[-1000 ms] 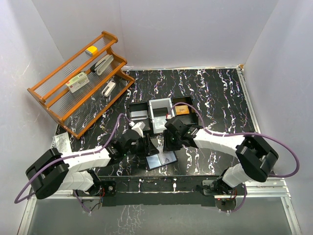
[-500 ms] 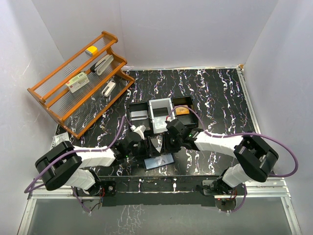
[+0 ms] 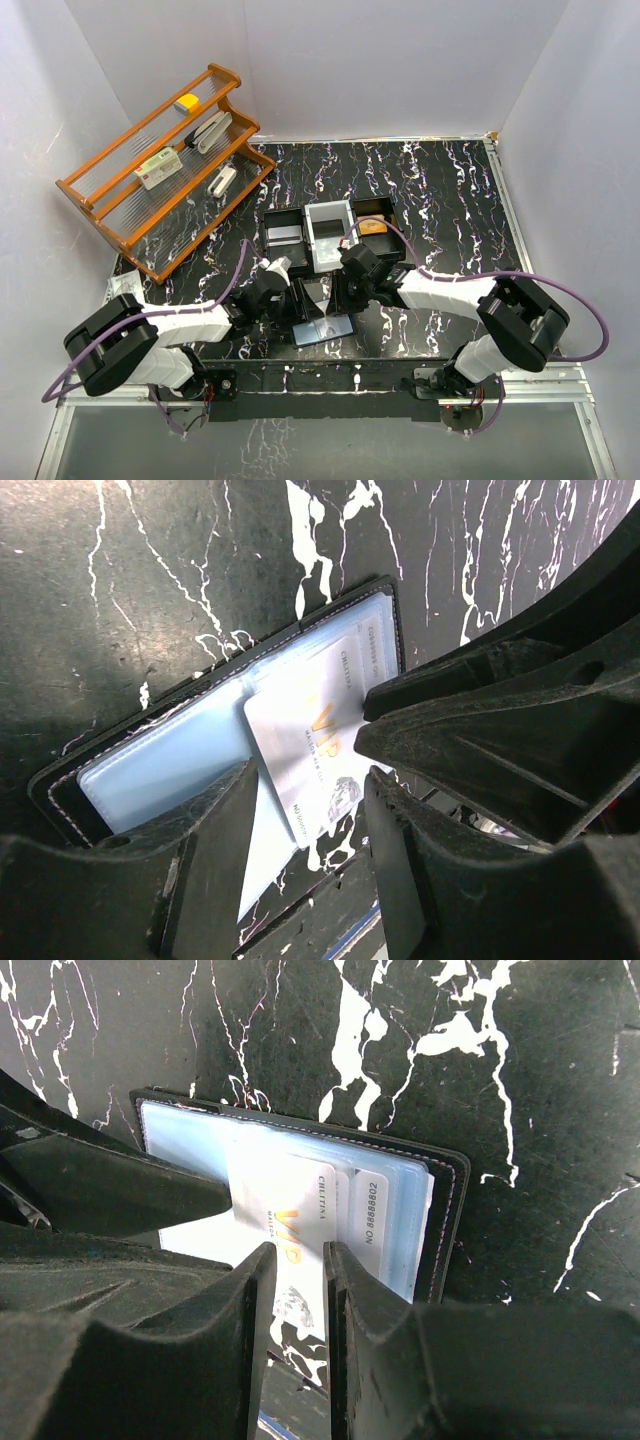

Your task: Take the credit cards out of the card holder

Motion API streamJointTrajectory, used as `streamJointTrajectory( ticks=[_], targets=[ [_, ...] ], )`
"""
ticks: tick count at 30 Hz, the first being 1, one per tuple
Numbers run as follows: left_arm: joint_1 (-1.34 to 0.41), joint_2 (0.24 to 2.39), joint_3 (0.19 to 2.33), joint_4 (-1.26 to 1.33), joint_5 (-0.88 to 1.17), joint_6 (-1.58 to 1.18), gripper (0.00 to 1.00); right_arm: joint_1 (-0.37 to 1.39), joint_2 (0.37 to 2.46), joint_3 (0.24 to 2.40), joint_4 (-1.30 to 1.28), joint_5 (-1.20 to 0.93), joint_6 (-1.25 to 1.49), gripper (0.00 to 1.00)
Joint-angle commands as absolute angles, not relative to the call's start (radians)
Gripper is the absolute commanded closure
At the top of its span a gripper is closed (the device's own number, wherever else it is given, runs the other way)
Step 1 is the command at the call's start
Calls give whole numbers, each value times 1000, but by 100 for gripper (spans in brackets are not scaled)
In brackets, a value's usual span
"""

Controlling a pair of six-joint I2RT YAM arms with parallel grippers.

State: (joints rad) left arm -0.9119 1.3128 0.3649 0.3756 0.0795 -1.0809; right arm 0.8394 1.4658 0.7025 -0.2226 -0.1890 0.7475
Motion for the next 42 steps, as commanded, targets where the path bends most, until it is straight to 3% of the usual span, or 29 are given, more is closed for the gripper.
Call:
streamJointTrajectory(
  ticks=[1, 6, 14, 25, 34, 42],
  targets=[
    [-914, 1287, 357, 277, 38, -1068, 53, 844, 1494, 664, -250, -184, 748, 76],
    [-914, 1339, 333, 358, 70, -1098, 54, 844, 1490, 653, -240, -189, 753, 76],
    [-914, 1359, 260, 493, 64, -1164, 67, 843, 1493, 605, -196, -205, 781, 76],
    [-914, 1401, 183, 750, 70, -1222, 77, 843, 1475, 545, -133, -249, 803, 76],
    [-914, 1316, 172, 712, 43, -1215, 100, 844, 1471, 530, -117, -258, 812, 76],
    [-914, 1254, 166, 613, 20, -1199, 100, 843, 1474, 548, -167, -201, 811, 76]
  ],
)
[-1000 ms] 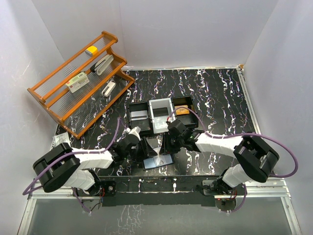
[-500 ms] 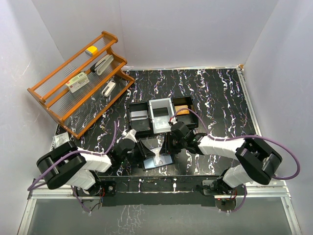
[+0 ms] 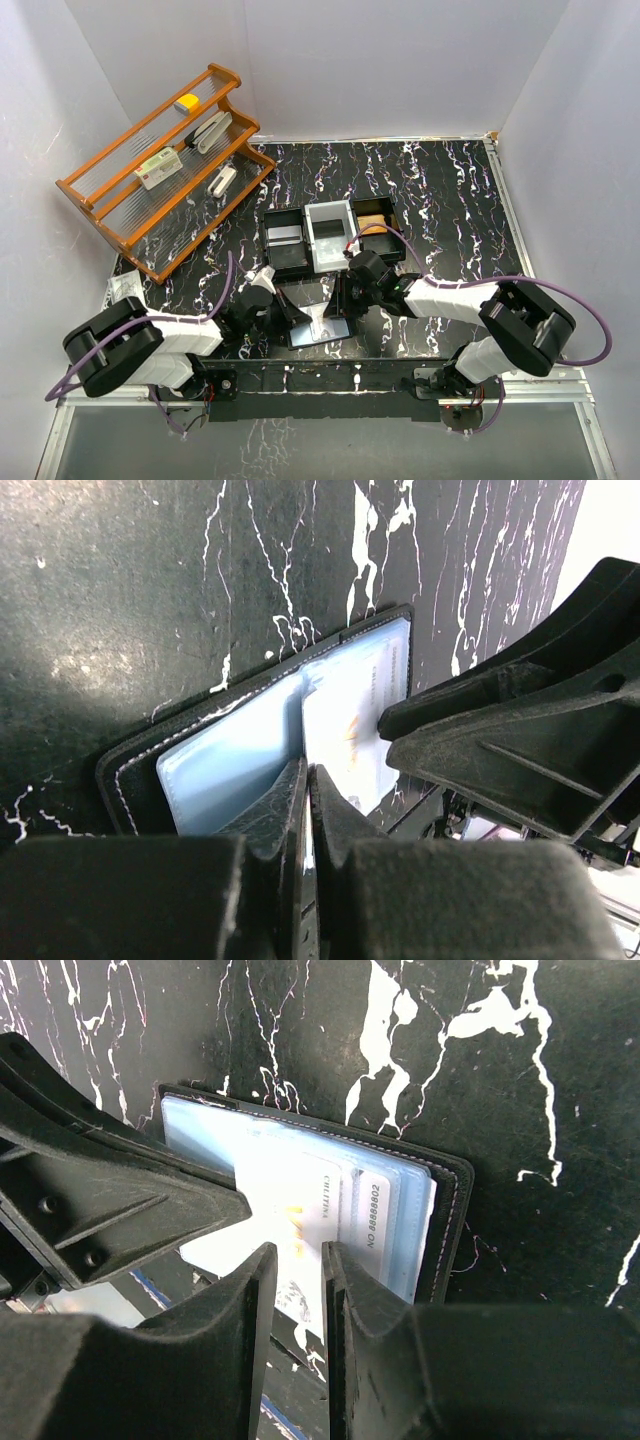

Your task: Take the credit cards out of the card holder

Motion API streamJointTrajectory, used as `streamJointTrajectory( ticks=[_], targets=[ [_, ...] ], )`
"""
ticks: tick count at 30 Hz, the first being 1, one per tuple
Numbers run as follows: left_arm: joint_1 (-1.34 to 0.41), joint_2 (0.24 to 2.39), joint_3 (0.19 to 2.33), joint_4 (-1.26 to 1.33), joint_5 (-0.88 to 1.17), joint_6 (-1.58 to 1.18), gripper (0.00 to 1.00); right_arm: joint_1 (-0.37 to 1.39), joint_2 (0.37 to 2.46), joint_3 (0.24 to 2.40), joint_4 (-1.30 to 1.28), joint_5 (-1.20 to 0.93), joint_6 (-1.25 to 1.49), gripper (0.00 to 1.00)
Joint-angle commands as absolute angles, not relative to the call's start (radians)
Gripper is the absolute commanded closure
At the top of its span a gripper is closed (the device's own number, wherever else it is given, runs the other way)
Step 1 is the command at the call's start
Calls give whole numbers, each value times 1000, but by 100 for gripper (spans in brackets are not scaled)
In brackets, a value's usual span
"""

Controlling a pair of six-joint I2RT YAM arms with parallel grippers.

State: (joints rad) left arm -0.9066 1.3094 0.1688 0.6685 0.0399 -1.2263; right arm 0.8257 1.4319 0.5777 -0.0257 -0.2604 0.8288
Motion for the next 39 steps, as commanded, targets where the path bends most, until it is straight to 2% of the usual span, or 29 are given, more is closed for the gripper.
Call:
streamJointTrajectory(
  ticks=[1, 12, 26, 33, 39],
  targets=[
    [-915, 1243, 165, 596, 15, -1195, 100, 844, 1474, 551, -173, -197, 808, 75],
    [-913, 1125, 170, 434, -28, -1130, 100, 844, 1469, 576, -182, -198, 803, 74],
    [-913, 1111, 201, 360, -23, -1089, 100, 844, 1392, 700, -259, -204, 737, 73],
    [-913, 1111, 215, 366, -20, -1084, 100, 845, 1393, 692, -135, -340, 752, 70],
    [-913, 1093, 219, 347, -29, -1083, 100, 845, 1434, 682, -81, -350, 768, 68]
  ],
)
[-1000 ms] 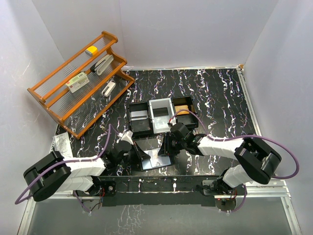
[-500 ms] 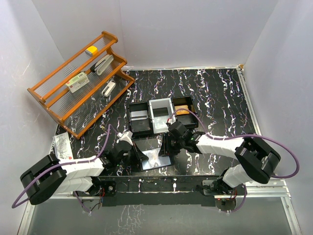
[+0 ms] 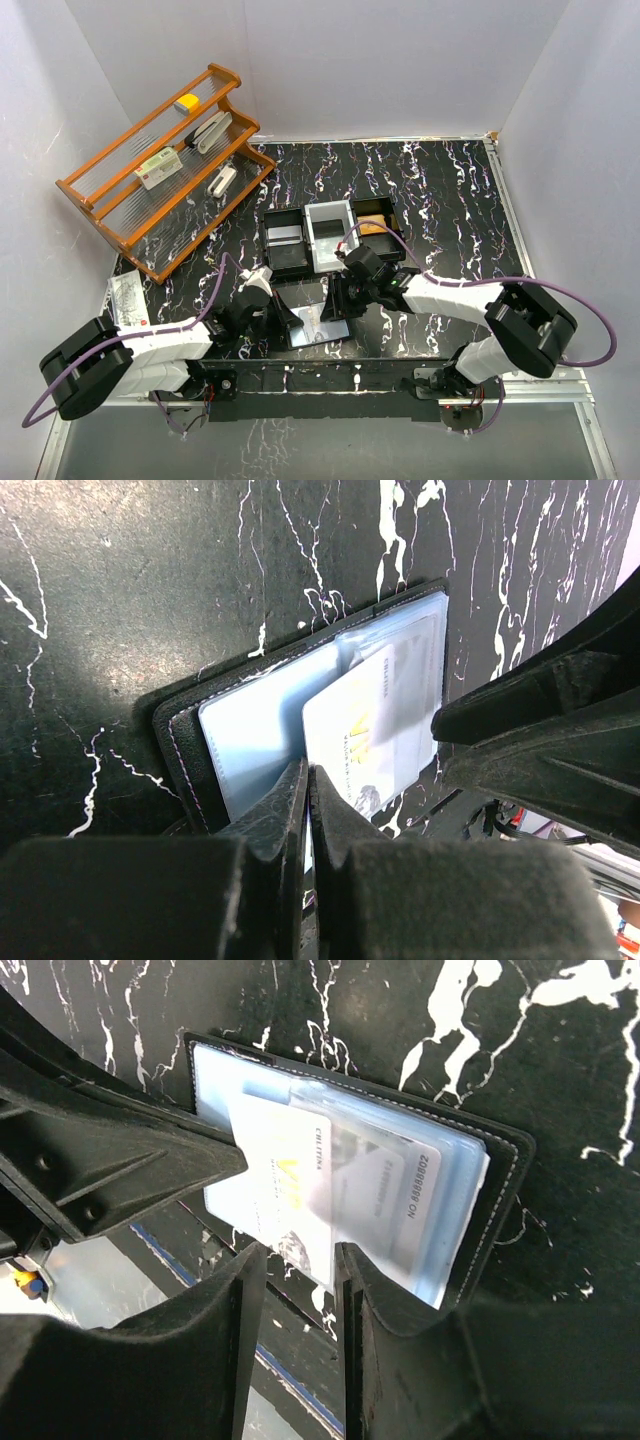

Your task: Take the credit cards out of the card holder

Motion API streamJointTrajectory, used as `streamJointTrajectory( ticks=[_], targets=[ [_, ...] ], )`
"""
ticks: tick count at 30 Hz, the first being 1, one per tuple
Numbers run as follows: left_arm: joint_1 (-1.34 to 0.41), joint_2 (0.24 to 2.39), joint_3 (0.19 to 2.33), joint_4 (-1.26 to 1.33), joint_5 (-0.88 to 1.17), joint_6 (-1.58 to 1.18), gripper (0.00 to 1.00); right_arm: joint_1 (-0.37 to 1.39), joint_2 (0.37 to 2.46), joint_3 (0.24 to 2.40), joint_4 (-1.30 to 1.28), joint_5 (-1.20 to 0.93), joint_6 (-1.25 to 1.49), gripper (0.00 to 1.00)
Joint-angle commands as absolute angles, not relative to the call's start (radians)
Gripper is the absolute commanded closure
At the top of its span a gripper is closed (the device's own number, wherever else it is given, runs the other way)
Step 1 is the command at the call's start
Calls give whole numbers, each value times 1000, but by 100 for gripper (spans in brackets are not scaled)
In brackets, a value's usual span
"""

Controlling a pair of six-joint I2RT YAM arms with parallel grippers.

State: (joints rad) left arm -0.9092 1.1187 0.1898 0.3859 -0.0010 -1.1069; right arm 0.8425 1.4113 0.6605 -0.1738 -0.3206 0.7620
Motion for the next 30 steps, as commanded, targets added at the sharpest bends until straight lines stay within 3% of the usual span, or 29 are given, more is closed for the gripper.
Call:
streamJointTrajectory(
  ticks=[1, 7, 11, 15, 23, 30],
  targets=[
    [-913, 1091, 219, 347, -28, -1083, 100, 844, 1449, 676, -71, -354, 771, 67],
    [-913, 1095, 232, 347, -8, -1072, 99, 845, 1517, 620, -52, -328, 793, 68],
    [-913, 1107, 218, 394, 22, -1094, 79, 845, 1507, 568, -29, -311, 820, 69],
    [-913, 1137, 174, 518, 52, -1151, 67, 844, 1502, 526, -4, -312, 842, 71],
    [-914, 1248, 90, 773, 89, -1280, 60, 845, 1486, 476, 33, -310, 892, 73],
    [-913, 1245, 86, 778, 92, -1289, 60, 846, 1488, 459, 46, -298, 913, 73]
  ],
)
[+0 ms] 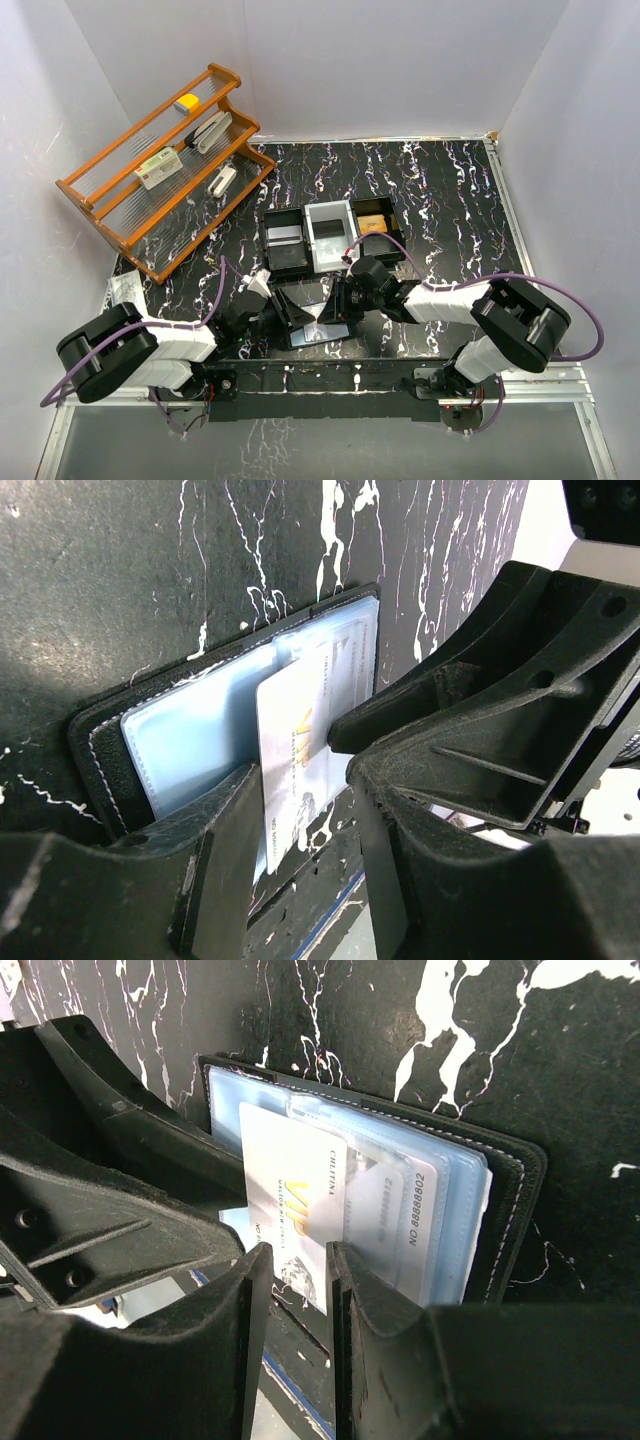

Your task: Take the credit cards out of the card holder

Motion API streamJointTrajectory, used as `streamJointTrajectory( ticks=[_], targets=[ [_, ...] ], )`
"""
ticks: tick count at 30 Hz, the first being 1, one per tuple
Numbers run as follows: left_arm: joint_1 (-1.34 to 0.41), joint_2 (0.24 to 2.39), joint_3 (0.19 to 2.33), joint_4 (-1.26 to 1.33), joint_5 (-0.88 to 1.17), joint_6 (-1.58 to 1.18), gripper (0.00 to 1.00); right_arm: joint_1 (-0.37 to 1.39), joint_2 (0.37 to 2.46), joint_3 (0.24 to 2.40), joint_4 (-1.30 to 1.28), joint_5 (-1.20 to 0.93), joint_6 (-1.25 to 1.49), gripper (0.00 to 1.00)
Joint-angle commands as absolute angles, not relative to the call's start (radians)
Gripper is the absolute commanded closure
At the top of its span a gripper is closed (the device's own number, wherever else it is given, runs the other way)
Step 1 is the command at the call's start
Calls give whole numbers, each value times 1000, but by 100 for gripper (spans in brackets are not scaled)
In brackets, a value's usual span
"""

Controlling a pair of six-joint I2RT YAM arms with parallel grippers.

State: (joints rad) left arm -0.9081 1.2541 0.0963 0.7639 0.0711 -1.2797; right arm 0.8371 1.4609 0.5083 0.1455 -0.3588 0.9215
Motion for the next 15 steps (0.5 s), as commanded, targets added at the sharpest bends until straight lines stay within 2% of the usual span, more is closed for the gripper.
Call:
streamJointTrajectory(
  ticks=[1, 3, 10, 15],
  targets=[
    [-913, 1239, 86, 776, 92, -1287, 61, 845, 1488, 457, 50, -298, 916, 73],
    [-913, 1227, 91, 763, 93, -1279, 65, 845, 1489, 457, 52, -297, 920, 73],
    [-913, 1142, 113, 605, 57, -1258, 100, 845, 1490, 480, 14, -268, 911, 73],
    [-913, 1029, 153, 368, -6, -1203, 100, 845, 1481, 498, -24, -240, 900, 72]
  ],
)
